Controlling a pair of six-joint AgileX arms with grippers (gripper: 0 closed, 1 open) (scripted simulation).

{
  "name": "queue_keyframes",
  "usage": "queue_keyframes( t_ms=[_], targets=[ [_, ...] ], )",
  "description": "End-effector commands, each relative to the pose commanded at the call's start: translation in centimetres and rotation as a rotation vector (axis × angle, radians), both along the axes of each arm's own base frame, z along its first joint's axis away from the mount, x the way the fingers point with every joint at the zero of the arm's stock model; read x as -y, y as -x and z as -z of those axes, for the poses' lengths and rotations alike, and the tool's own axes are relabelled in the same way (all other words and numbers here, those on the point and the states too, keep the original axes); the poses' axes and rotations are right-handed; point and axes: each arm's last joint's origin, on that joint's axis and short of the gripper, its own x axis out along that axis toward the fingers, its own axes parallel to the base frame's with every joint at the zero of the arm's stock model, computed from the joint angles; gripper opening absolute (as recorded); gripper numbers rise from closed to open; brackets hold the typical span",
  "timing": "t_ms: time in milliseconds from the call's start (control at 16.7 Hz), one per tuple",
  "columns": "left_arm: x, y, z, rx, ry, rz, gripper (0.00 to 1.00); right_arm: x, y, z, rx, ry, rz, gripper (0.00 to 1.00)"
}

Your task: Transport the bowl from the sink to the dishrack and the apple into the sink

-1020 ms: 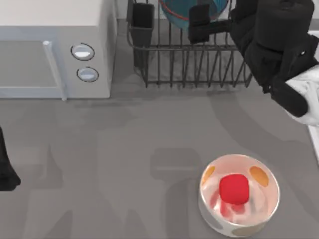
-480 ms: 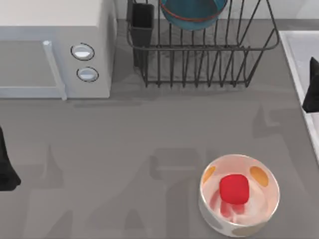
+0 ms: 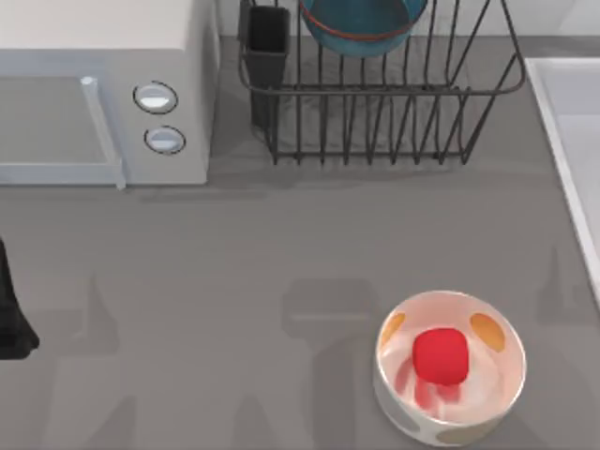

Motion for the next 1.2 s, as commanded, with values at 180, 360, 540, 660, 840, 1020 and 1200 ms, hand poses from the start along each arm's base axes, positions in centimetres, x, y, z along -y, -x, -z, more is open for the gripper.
queue_keyframes(
  t_ms=[180, 360, 540, 660, 840, 1020, 1200],
  targets=[
    [0.0, 0.0, 0.0, 0.000, 0.000, 0.000, 1.00, 0.6, 1.1, 2.4, -0.014, 0.009, 0.023, 1.00],
    [0.0, 0.0, 0.0, 0.000, 0.000, 0.000, 1.00, 0.7, 1.4, 3.7, -0.034, 0.014, 0.016, 1.00],
    [0.0, 0.0, 0.0, 0.000, 0.000, 0.000, 1.00, 0.7, 1.4, 3.9, -0.036, 0.015, 0.013, 1.00],
    [0.0, 0.0, 0.0, 0.000, 0.000, 0.000, 1.00, 0.7, 1.4, 3.9, -0.036, 0.015, 0.013, 1.00],
    [0.0, 0.0, 0.0, 0.000, 0.000, 0.000, 1.00, 0.7, 1.4, 3.9, -0.036, 0.015, 0.013, 1.00],
    [0.0, 0.0, 0.0, 0.000, 0.000, 0.000, 1.00, 0.7, 1.4, 3.9, -0.036, 0.015, 0.013, 1.00],
    [0.0, 0.0, 0.0, 0.000, 0.000, 0.000, 1.00, 0.7, 1.4, 3.9, -0.036, 0.015, 0.013, 1.00]
  ],
)
